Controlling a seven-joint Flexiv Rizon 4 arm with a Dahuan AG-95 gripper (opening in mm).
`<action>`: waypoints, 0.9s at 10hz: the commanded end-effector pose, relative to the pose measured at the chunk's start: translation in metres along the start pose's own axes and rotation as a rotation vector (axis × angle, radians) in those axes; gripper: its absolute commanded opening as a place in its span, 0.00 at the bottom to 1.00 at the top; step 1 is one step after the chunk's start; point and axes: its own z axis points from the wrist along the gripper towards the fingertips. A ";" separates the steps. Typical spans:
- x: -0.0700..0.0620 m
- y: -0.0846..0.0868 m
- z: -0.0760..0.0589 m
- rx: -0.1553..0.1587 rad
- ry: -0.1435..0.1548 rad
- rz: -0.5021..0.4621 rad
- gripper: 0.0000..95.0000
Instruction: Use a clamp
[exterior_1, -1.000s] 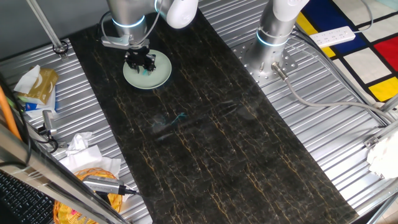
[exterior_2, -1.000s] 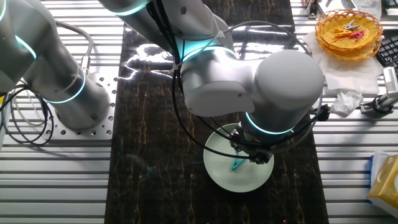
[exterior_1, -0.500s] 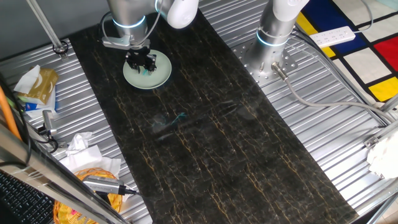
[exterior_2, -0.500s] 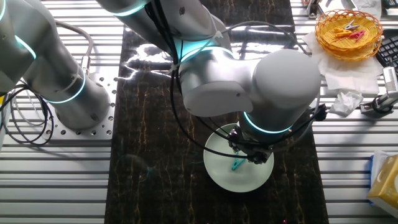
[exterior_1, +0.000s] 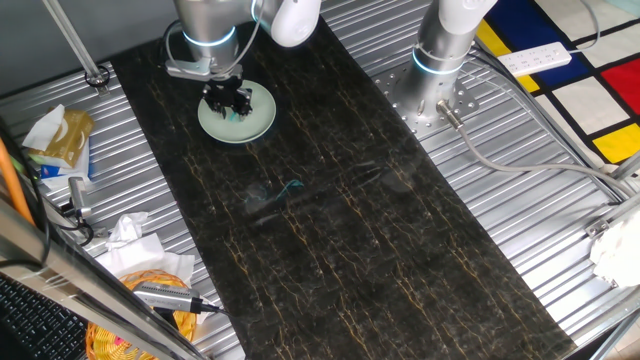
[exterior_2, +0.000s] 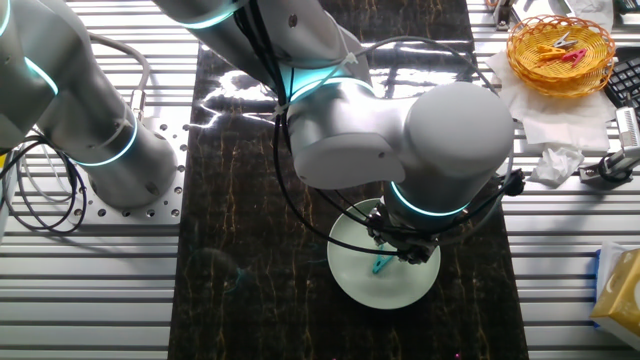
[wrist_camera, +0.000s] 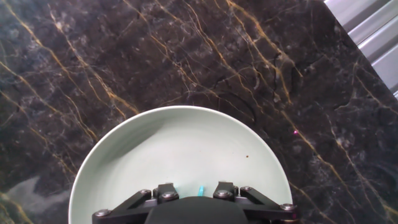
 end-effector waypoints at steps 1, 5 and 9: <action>0.000 0.000 0.001 0.002 0.000 0.000 0.40; 0.001 0.000 0.004 0.002 -0.002 0.004 0.40; 0.001 0.000 0.005 0.002 -0.003 0.002 0.40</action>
